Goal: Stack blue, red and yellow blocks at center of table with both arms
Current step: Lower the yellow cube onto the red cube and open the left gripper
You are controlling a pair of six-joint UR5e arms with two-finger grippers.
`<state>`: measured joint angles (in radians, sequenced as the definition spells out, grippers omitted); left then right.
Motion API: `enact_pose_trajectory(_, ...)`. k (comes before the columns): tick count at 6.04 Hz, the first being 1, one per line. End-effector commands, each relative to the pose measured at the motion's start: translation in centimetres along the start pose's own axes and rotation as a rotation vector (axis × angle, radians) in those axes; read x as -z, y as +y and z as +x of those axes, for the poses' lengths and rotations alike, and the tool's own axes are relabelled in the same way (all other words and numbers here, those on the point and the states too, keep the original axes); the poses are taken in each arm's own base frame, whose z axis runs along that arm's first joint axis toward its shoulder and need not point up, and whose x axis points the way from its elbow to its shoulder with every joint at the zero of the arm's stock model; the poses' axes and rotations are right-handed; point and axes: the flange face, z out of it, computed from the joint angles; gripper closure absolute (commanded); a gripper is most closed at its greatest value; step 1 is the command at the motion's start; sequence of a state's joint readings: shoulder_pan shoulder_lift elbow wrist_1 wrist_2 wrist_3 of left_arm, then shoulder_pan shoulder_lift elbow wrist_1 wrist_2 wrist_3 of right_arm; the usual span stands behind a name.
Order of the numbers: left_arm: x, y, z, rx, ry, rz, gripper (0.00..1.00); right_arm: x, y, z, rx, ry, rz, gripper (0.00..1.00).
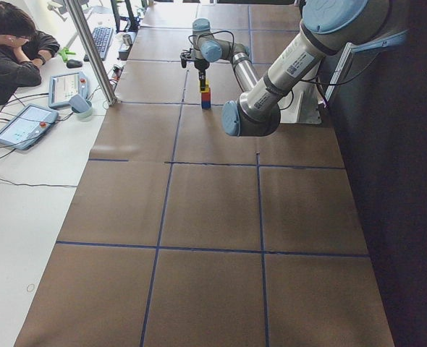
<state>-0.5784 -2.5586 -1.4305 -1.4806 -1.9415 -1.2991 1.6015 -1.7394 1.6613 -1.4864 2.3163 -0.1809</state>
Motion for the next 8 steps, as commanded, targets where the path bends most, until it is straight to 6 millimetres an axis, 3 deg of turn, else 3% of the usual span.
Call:
enact_pose_trajectory(1,0.13,0.12,-0.1,0.001,-0.004,-0.005,0.9,0.0,0.01,0.0,0.0,0.0,0.0,0.0)
enact_pose_trajectory(4,0.02,0.14,-0.25,0.002,-0.006,-0.007,0.89,-0.06,0.03,0.05,-0.001,0.0,-0.001,0.0)
enact_pose_trajectory(5,0.03,0.15,-0.23,0.0,-0.005,-0.008,0.76,-0.06,0.03,0.06,-0.001,0.001,-0.001,0.0)
enact_pose_trajectory(6,0.02,0.15,-0.3,0.001,-0.005,-0.007,0.46,-0.06,0.03,0.05,-0.001,0.0,-0.001,0.0)
enact_pose_trajectory(8,0.07,0.02,-0.45,0.0,-0.004,0.001,0.06,-0.07,0.04,0.06,-0.002,0.0,-0.002,0.0)
